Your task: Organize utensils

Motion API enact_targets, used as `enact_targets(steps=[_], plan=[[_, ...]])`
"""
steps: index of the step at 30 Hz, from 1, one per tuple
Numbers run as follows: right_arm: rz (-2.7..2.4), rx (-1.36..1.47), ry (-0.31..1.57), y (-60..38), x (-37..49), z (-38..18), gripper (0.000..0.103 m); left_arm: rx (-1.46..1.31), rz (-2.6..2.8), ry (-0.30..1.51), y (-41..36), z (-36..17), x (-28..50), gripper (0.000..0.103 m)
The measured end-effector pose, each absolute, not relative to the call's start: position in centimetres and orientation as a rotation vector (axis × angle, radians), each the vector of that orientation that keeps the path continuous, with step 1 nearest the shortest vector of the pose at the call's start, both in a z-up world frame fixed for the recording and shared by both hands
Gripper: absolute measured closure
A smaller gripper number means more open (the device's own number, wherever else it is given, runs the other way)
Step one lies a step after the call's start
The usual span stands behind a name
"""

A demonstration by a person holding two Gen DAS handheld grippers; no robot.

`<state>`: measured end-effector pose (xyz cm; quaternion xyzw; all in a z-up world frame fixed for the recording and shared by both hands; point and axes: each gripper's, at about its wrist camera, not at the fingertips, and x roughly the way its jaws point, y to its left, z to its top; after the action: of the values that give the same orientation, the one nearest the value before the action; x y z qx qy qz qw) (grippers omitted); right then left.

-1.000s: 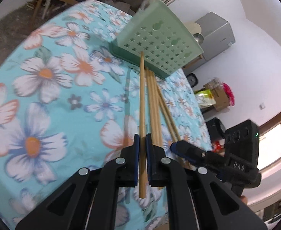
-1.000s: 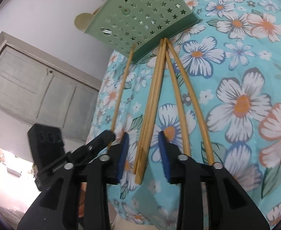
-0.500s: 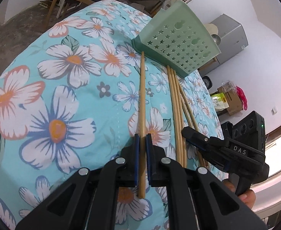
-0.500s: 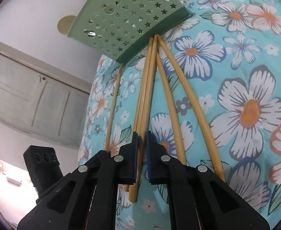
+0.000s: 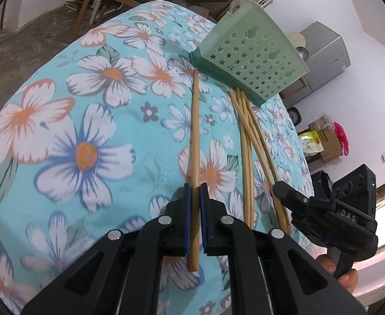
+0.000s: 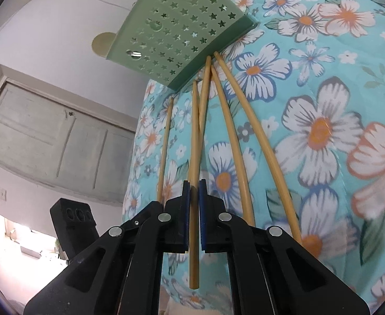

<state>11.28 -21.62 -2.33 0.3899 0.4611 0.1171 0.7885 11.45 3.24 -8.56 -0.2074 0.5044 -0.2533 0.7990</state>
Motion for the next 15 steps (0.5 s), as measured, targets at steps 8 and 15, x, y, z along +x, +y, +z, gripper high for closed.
enact_targets(steps=[8, 15], plan=[[0.223, 0.74, 1.014, -21.2, 8.4, -1.8, 0.098, -0.442, -0.535, 1.12, 3.3, -8.2, 9.3, 0.097], [0.195, 0.576, 1.062, -19.3, 7.4, -1.4, 0.079, -0.374, -0.559, 1.115, 3.2, -7.1, 9.3, 0.061]])
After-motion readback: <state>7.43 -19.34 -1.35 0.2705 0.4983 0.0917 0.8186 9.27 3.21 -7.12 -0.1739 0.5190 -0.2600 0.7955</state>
